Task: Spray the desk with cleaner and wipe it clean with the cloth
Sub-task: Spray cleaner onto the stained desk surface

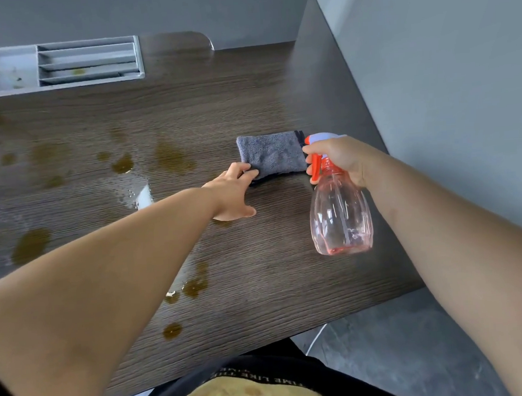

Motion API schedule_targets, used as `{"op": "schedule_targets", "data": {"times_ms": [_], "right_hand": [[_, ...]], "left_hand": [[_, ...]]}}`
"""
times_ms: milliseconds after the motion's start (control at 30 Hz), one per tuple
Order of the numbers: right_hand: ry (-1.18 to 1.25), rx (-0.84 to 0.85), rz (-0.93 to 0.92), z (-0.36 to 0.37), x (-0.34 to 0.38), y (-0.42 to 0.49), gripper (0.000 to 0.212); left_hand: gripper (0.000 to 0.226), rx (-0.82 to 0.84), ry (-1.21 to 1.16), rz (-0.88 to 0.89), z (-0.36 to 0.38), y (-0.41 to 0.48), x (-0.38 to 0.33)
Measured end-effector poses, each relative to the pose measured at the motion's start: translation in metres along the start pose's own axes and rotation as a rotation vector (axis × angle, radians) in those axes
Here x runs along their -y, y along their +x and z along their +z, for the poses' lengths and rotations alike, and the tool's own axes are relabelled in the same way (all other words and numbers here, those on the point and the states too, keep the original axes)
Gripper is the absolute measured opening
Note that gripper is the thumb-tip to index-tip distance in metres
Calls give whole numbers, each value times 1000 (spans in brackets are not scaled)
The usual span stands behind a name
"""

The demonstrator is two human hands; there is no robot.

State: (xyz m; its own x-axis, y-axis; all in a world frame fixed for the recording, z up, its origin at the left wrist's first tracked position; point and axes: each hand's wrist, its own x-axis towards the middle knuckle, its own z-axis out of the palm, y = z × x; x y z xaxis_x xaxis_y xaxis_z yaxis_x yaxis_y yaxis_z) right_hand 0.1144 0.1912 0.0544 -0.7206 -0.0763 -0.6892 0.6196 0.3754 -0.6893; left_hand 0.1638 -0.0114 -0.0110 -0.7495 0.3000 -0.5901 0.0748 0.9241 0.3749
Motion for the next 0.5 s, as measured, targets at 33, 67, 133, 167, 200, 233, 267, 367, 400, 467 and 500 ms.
{"op": "schedule_targets", "data": {"times_ms": [33, 67, 133, 167, 200, 233, 267, 367, 400, 467, 500], "right_hand": [[-13, 7, 14, -2, -2, -2, 21], [-26, 16, 30, -4, -3, -3, 23], [-48, 29, 39, -6, -7, -5, 27], [-52, 35, 36, -7, -10, -6, 28], [-49, 43, 31, -7, -13, -7, 27], [-38, 54, 31, -6, -15, -9, 28], [-30, 67, 36, -4, -18, -10, 28], [-102, 102, 67, 3, -20, -15, 27], [-120, 110, 69, 7, -20, -16, 30], [-118, 120, 55, 15, -19, -17, 31], [-105, 127, 44, 19, -18, -18, 28]], "left_hand": [[87, -1, 1, 3, 0, 0, 0], [88, -3, 0, 6, 0, -1, 0], [91, -6, -12, 11, -1, -1, 0], [94, -4, -19, 13, -1, -1, 0], [95, -3, -25, 15, -1, -1, 0], [97, -2, -28, 16, -1, -1, 0], [98, -2, -29, 18, -1, -1, 0], [99, -5, -26, 21, -1, -1, 1], [99, -6, -27, 22, -1, -1, 0], [99, -8, -26, 19, 0, -1, 0], [99, -9, -26, 17, 0, -1, 0]]}}
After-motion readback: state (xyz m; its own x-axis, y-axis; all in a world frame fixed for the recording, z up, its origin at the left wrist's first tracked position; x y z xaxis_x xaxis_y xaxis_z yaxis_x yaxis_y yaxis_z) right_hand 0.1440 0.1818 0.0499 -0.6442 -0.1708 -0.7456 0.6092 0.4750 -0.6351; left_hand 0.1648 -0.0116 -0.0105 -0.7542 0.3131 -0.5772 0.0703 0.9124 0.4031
